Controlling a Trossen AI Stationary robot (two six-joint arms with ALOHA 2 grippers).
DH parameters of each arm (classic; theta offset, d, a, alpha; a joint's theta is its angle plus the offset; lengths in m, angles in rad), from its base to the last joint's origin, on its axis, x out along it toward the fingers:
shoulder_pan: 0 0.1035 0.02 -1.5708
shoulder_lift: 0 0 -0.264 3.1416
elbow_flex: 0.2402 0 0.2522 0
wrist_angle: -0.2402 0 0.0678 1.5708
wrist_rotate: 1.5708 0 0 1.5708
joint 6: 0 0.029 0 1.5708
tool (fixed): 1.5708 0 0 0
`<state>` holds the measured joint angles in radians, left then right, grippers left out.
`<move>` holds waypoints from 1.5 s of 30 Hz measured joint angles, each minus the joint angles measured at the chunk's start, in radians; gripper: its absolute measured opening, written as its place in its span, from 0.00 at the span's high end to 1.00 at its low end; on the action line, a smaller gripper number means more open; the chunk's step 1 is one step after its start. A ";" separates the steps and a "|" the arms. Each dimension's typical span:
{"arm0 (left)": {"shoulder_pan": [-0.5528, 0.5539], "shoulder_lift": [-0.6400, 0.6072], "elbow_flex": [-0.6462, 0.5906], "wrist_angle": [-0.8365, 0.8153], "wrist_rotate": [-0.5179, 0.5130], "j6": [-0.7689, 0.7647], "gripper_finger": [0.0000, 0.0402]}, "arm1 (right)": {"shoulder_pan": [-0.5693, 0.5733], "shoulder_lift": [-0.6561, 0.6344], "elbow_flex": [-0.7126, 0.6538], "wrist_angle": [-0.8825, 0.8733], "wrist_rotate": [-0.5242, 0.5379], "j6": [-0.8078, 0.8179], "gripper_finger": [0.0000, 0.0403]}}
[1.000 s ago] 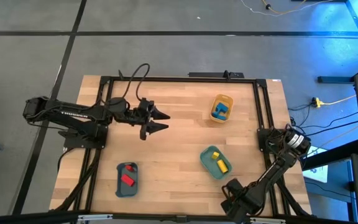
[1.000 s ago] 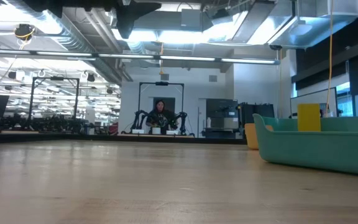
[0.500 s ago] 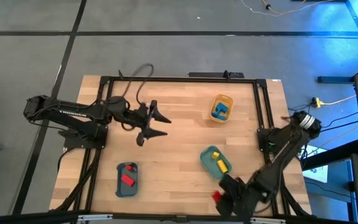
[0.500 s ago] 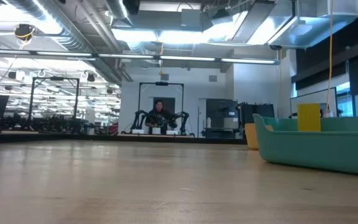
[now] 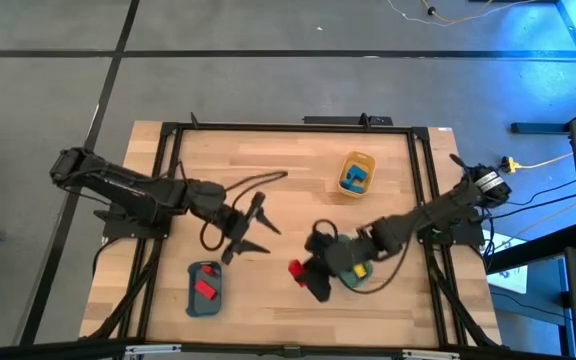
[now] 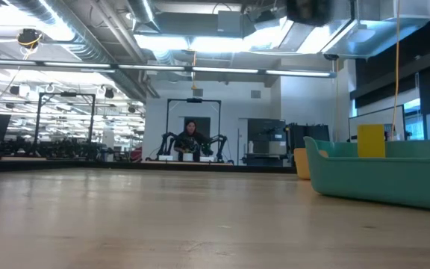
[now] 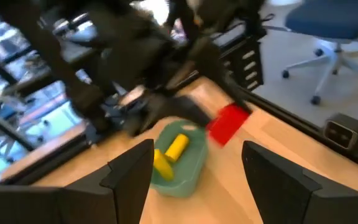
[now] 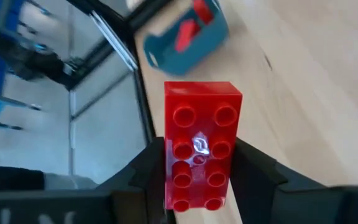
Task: Sort & place blocks by color
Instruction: Put the red game piece into the blue bin
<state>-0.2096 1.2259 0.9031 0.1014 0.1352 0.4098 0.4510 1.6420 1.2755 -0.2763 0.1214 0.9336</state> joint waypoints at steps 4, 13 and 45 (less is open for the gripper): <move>-0.045 -0.001 0.000 -0.016 -0.005 0.071 0.41 | -0.077 -0.001 0.000 0.101 -0.092 -0.078 0.66; -0.064 0.054 0.000 0.000 -0.119 0.135 0.41 | -0.175 -0.002 -0.001 0.206 -0.200 -0.129 0.66; -0.007 0.119 0.000 0.102 0.104 0.003 0.78 | -0.186 -0.001 -0.001 0.175 -0.258 -0.056 0.66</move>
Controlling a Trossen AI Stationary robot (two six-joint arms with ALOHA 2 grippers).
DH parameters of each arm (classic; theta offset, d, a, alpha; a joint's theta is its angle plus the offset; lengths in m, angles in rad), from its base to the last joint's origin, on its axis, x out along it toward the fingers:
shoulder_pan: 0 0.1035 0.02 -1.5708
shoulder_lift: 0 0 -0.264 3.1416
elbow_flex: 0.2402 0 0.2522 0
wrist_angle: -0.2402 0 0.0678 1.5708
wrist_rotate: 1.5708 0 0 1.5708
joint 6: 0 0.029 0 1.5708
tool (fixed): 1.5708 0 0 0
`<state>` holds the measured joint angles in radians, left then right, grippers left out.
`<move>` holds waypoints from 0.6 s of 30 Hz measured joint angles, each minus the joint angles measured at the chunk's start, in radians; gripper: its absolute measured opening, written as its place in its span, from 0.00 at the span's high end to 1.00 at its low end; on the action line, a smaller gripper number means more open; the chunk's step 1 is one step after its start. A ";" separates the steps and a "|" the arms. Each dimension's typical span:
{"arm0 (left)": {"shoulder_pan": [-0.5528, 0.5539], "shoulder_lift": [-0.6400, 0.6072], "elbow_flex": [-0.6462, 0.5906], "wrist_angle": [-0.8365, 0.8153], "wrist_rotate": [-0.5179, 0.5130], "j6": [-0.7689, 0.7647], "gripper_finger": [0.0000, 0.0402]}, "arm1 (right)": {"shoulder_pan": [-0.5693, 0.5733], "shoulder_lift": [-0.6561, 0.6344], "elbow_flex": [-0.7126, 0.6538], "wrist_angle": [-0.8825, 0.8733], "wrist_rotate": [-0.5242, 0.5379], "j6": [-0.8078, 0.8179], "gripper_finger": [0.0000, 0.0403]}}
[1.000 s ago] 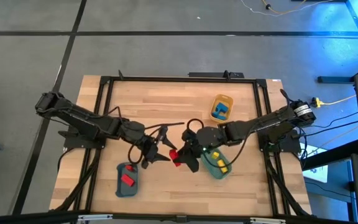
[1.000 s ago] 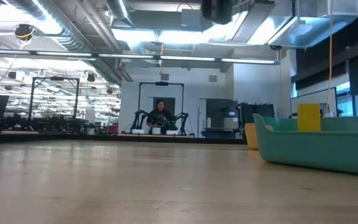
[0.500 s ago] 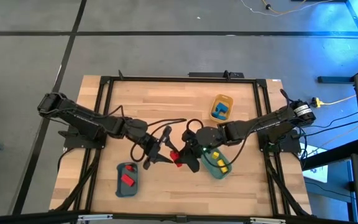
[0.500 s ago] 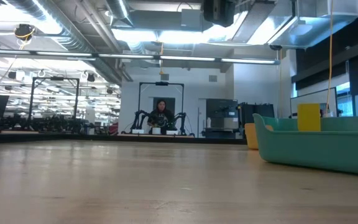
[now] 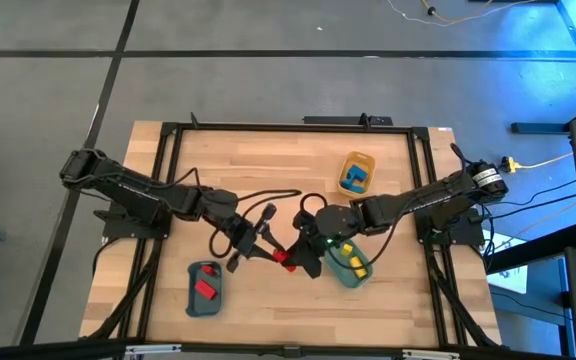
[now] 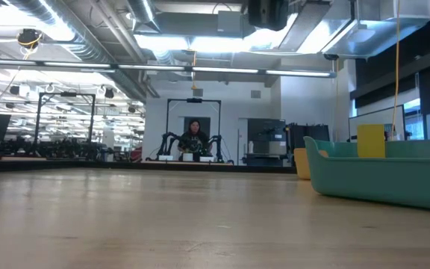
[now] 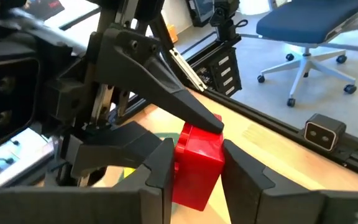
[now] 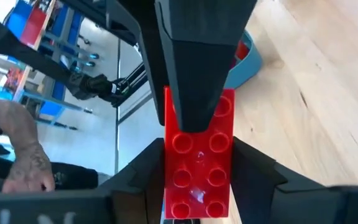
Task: Sort & place blocks by color
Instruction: Put the red game piece into the blue bin
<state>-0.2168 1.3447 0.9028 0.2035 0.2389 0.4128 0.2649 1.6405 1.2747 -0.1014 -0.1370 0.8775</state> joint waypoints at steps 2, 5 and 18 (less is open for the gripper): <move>0.008 -0.001 0.000 -0.013 0.000 -0.019 0.78 | 0.000 -0.003 0.000 -0.006 0.004 0.023 0.62; 0.021 -0.005 0.001 -0.043 -0.014 -0.041 0.78 | -0.009 -0.023 0.000 -0.025 0.018 0.047 0.43; 0.106 -0.126 -0.002 -0.313 -0.010 -0.122 0.78 | -0.032 -0.218 0.002 -0.415 0.125 0.035 0.19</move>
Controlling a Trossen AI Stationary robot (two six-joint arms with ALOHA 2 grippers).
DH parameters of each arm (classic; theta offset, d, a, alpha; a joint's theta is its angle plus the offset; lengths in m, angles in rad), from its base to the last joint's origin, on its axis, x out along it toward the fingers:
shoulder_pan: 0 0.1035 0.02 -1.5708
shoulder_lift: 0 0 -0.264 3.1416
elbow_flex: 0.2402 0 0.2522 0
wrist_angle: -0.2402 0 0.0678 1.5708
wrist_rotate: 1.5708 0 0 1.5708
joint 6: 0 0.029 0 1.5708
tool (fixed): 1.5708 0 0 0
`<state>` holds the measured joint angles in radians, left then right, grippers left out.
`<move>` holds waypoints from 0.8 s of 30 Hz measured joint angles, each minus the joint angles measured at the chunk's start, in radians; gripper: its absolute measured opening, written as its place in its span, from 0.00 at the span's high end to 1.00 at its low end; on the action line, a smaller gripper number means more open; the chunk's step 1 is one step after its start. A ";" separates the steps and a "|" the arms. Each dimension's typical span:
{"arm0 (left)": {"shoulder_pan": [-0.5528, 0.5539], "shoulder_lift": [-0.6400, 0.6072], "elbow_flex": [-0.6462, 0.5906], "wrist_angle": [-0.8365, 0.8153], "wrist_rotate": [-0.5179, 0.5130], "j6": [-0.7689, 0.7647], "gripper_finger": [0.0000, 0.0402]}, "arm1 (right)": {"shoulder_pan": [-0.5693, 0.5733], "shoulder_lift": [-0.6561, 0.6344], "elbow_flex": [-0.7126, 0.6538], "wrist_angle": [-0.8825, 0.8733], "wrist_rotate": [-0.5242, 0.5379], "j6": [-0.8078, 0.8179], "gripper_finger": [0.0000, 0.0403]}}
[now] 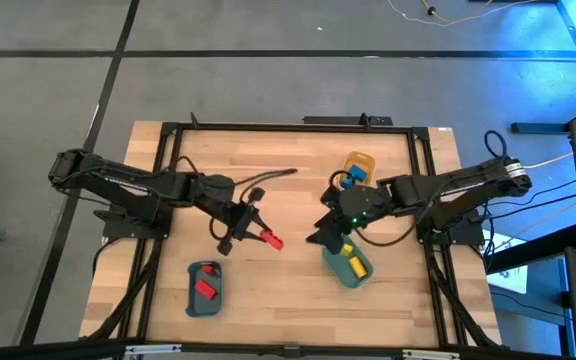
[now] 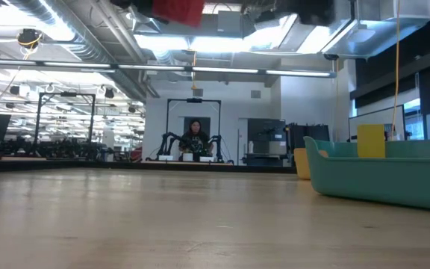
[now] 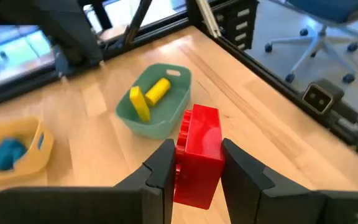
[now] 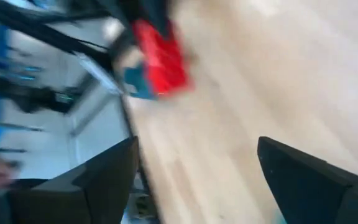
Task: Sort & place blocks by color
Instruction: Put the red game piece into the blue bin
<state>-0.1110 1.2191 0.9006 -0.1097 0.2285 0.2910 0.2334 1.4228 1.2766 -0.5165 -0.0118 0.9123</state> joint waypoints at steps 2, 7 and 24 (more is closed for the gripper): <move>0.009 -0.018 0.001 -0.013 0.000 -0.054 0.78 | 0.007 -0.018 0.000 -0.100 0.035 0.000 0.19; 0.003 -0.108 -0.074 0.020 -0.001 -0.200 0.78 | 0.030 -0.038 -0.005 -0.261 0.102 0.022 0.19; -0.135 -0.482 -0.395 0.286 -0.525 -0.596 0.78 | 0.167 -0.217 -0.557 0.346 0.353 0.180 0.19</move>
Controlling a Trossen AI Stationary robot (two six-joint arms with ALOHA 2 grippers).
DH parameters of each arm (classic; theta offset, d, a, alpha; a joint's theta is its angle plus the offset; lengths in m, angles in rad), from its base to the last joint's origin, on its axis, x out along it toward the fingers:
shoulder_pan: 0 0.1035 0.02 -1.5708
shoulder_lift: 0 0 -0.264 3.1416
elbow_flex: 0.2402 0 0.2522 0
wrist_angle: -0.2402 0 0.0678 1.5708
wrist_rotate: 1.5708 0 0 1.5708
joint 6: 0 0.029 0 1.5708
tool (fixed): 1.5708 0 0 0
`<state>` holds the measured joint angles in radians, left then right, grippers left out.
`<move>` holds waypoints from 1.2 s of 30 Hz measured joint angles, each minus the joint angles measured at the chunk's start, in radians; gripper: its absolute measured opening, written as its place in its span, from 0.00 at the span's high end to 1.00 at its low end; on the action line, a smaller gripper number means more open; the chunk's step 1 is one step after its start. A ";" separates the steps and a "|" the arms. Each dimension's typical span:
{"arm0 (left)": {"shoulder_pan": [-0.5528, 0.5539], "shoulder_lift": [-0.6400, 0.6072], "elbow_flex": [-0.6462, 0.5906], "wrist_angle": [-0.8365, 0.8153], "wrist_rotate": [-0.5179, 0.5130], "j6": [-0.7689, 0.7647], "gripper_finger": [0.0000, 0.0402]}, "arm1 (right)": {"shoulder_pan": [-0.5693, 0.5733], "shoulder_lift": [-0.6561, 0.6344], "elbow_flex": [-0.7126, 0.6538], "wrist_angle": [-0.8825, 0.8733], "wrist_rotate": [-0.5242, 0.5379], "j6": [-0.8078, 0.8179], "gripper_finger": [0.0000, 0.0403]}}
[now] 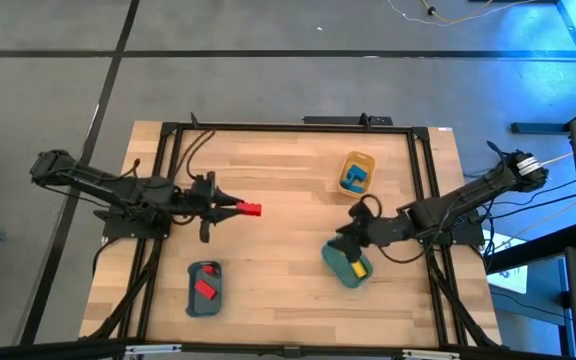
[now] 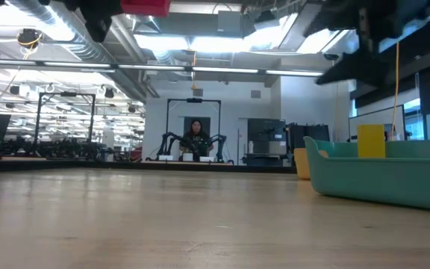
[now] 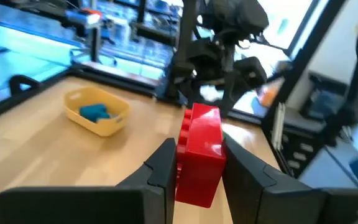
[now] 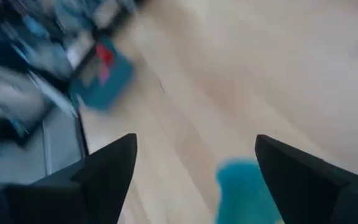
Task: Sort & place blocks by color
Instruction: Put the red game piece into the blue bin
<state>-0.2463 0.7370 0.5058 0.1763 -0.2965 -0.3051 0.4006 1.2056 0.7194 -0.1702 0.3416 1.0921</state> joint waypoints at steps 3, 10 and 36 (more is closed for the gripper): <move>-0.012 0.001 0.000 -0.002 -0.055 -0.026 0.78 | 0.007 -0.032 -0.081 0.213 0.108 -0.070 0.19; -0.044 0.009 0.000 -0.002 -0.148 -0.100 0.78 | 0.009 -0.050 -0.117 0.337 0.162 -0.240 0.19; -0.634 0.629 0.591 -1.062 0.142 -0.385 0.78 | 0.009 -0.050 -0.116 0.297 0.083 -0.286 0.19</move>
<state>-0.8802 1.3658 1.0969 -0.8859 -0.1549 -0.6904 0.4091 1.1557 0.6033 0.1272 0.4248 0.8059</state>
